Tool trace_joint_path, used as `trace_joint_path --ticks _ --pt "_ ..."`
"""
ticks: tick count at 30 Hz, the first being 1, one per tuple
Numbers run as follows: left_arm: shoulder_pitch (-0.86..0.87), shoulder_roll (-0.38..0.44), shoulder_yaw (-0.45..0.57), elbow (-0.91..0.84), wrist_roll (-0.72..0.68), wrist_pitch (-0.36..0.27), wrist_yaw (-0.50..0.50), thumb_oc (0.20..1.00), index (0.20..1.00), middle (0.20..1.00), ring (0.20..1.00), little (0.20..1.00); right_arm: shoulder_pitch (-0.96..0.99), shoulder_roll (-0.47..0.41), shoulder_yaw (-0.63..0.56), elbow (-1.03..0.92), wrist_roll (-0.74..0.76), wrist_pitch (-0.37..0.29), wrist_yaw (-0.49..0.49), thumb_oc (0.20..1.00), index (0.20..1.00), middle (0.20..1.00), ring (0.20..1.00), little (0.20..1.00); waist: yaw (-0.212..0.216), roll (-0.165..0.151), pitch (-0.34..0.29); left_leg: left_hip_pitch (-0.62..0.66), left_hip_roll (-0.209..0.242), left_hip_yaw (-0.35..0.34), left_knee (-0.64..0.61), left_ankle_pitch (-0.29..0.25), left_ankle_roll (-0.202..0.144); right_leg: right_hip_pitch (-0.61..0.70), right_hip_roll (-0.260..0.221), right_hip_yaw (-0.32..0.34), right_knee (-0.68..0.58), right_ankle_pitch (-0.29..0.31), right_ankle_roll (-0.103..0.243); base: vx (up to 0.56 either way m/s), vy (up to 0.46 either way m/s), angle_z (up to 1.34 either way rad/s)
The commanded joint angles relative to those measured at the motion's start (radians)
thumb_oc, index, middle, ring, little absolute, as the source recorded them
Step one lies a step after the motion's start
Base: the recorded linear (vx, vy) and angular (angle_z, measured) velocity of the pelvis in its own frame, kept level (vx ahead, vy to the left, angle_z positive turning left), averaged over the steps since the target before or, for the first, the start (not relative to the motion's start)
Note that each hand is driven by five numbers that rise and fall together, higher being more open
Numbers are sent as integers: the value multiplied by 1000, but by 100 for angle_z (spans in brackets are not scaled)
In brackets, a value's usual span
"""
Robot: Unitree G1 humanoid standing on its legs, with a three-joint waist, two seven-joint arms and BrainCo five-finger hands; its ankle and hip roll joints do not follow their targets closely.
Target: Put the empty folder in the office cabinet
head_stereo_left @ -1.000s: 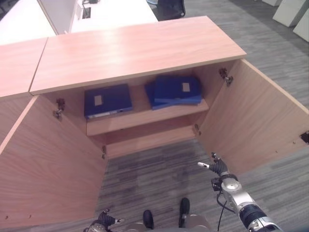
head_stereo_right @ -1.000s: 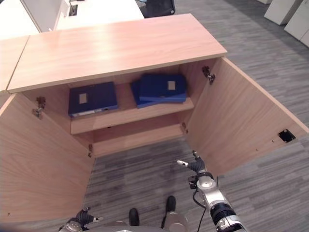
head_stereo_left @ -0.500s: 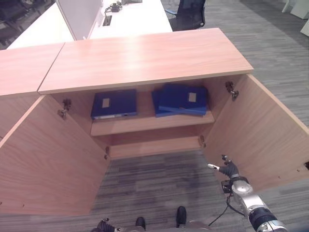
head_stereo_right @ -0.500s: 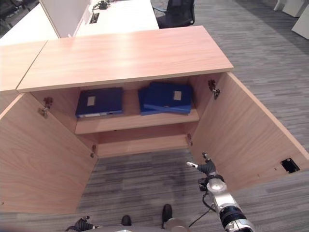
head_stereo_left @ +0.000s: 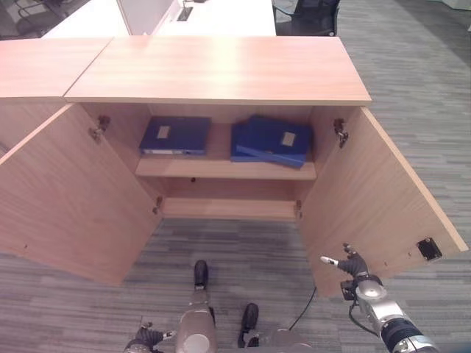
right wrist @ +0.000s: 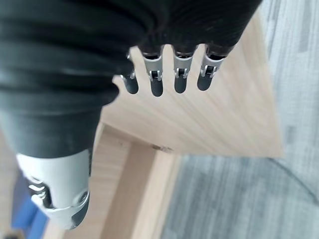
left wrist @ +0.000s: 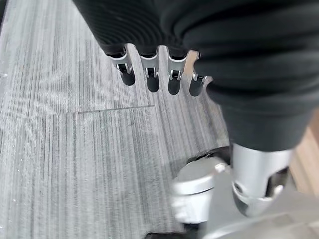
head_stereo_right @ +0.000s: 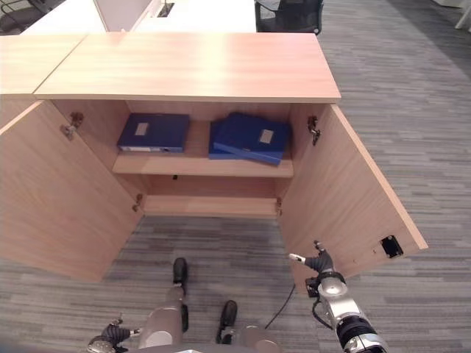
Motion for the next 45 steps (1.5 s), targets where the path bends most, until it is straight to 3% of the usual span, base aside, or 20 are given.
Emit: trace_joint_path --ticks 1,4,9,13,14,17,19,23,25,34,36,42,45 --pt "12 16 -12 -10 -4 -17 20 1000 1000 1000 1000 1000 2 -25 -40 -54 -10 -48 -30 1000 1000 1000 1000 1000 16 8 -36 64 -18 -12 -20 63 53 162 -87 118 -34 -65 106 313 277 -13" --pt "16 15 -9 1 1 -17 25 1000 1000 1000 1000 1000 10 -10 -46 -42 -14 -46 -33 1000 1000 1000 1000 1000 23 7 -51 89 -35 -5 -20 55 64 177 -113 125 -44 -71 118 217 198 -30" --pt "16 17 -2 11 -4 -21 35 1000 1000 1000 1000 1000 -9 25 -33 -23 -28 -37 -28 1000 1000 1000 1000 1000 30 -3 -68 113 -91 11 -10 -1 113 165 -182 144 1 -77 158 221 256 -9" --pt "-1 28 9 17 -6 -16 38 1000 1000 1000 1000 1000 -45 59 -16 -22 -35 -28 -19 1000 1000 1000 1000 1000 28 -1 -63 152 -135 37 -19 -53 152 76 -237 148 175 -58 196 117 219 -18" --pt "-7 29 6 17 -5 -14 39 1000 1000 1000 1000 1000 -56 64 -8 -25 -36 -27 -19 1000 1000 1000 1000 1000 23 2 -57 162 -146 44 -20 -66 163 46 -254 140 232 -31 203 64 232 -32" --pt "-19 36 -2 9 -8 -12 40 1000 1000 1000 1000 1000 -73 77 10 -47 -30 -27 -18 1000 1000 1000 1000 1000 15 8 -28 186 -162 58 -20 -92 183 -25 -298 105 357 18 200 33 184 -25" --pt "-21 44 5 6 -11 -13 42 1000 1000 1000 1000 1000 -77 88 22 -70 -27 -24 -12 1000 1000 1000 1000 1000 15 6 -11 205 -166 69 -20 -109 186 -50 -314 90 359 23 195 37 93 3" --pt "-29 40 -9 -2 -6 -20 40 1000 1000 1000 1000 1000 -86 78 29 -93 -27 -24 -7 1000 1000 1000 1000 1000 5 19 2 211 -165 61 -20 -121 181 -87 -279 97 223 24 190 39 16 3" --pt "-30 32 -17 -2 7 -25 39 1000 1000 1000 1000 1000 -88 75 24 -89 -20 -29 -15 1000 1000 1000 1000 1000 -4 12 11 221 -177 51 -20 -135 179 -126 -254 134 87 95 209 57 -61 8" --pt "-38 25 -12 15 33 -22 23 1000 1000 1000 1000 1000 -91 69 3 -58 -7 -27 -21 1000 1000 1000 1000 1000 -35 0 37 284 -201 -4 -20 -167 172 -189 -221 245 -47 207 239 109 -81 19" --pt "-31 26 -4 31 33 -22 19 1000 1000 1000 1000 1000 -86 65 2 -52 -7 -26 -10 1000 1000 1000 1000 1000 -33 -12 19 311 -202 -22 -20 -184 166 -162 -222 245 -46 200 231 265 -206 23" --pt "-22 19 -3 42 18 -20 14 1000 1000 1000 1000 1000 -79 58 7 -16 -6 -26 6 1000 1000 1000 1000 1000 -37 -3 -9 348 -153 -51 -20 -197 139 -135 -201 208 4 145 208 208 -190 17" --pt "-10 22 11 37 -5 -11 6 1000 1000 1000 1000 1000 -52 52 12 -25 -15 -28 16 1000 1000 1000 1000 1000 -36 -2 -31 381 -87 -69 -1 -210 102 -103 -158 179 56 63 174 287 -344 35"
